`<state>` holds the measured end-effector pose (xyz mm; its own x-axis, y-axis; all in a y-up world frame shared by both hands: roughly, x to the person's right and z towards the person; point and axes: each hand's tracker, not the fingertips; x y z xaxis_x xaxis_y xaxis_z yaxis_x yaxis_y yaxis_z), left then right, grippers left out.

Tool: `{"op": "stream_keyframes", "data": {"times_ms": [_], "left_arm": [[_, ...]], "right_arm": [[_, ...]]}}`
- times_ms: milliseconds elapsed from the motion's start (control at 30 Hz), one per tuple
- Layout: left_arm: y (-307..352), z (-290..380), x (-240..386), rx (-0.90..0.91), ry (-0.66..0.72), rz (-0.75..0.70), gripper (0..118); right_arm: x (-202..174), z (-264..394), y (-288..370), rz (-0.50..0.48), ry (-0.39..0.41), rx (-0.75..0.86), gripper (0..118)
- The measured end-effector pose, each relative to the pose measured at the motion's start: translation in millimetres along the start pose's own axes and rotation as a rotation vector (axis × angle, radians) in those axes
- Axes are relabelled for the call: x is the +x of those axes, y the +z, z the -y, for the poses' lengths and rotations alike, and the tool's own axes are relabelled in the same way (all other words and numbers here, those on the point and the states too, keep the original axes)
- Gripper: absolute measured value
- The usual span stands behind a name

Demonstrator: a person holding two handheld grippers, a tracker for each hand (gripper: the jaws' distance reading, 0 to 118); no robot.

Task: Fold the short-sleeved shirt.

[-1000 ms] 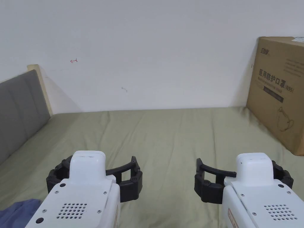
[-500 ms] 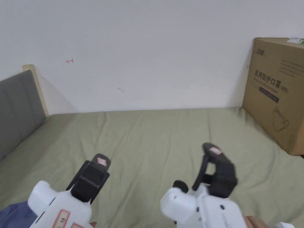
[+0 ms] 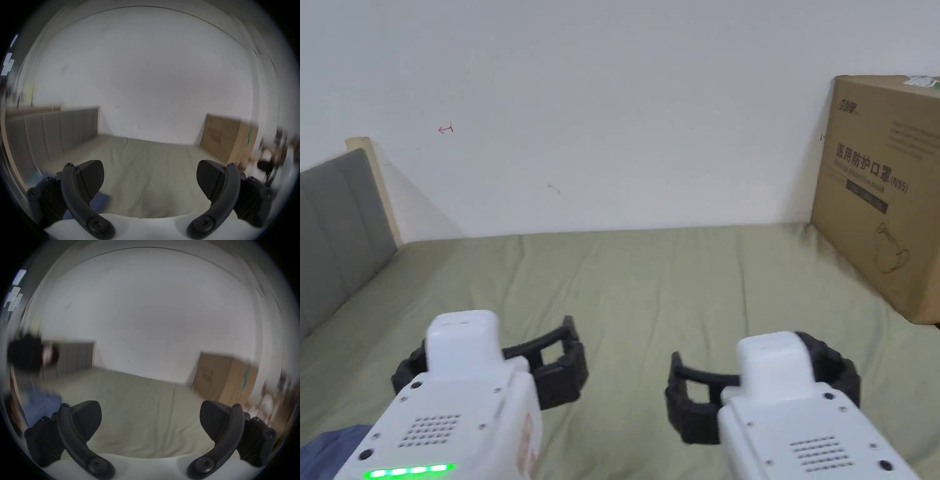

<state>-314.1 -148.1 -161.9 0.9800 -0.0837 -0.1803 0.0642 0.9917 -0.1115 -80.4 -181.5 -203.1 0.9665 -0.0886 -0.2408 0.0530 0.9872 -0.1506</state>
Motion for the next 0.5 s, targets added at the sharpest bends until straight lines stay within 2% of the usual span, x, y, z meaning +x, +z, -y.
{"op": "stream_keyframes", "data": {"times_ms": [33, 67, 100, 200, 400, 467, 500], "left_arm": [[2.2, 0.9, 8.1, 0.014, -0.071, -0.021, 115], [5.7, 4.7, 11.2, 0.038, -0.1, -0.035, 115], [7.4, 6.6, 13.3, 0.047, -0.116, -0.04, 115], [7.9, 12.0, 8.0, 0.045, -0.054, -0.024, 116], [3.0, 16.6, -0.8, -0.001, -0.024, -0.033, 115], [5.0, 16.9, -3.6, 0.003, -0.022, -0.026, 115], [5.4, 16.7, -4.1, 0.004, -0.023, -0.023, 115]], "right_arm": [[8.5, 2.4, -0.6, 0.017, -0.06, -0.01, 118], [14.7, 6.2, -1.2, 0.028, -0.074, -0.009, 118], [17.0, 9.5, -0.6, 0.052, -0.048, -0.005, 118], [13.6, 17.4, 7.2, 0.095, 0.081, 0.049, 118], [3.3, 11.5, 10.3, 0.129, 0.152, 0.075, 118], [5.4, 6.8, 12.7, 0.064, 0.155, 0.04, 117], [6.7, 6.5, 13.2, 0.077, 0.152, 0.034, 116]]}}
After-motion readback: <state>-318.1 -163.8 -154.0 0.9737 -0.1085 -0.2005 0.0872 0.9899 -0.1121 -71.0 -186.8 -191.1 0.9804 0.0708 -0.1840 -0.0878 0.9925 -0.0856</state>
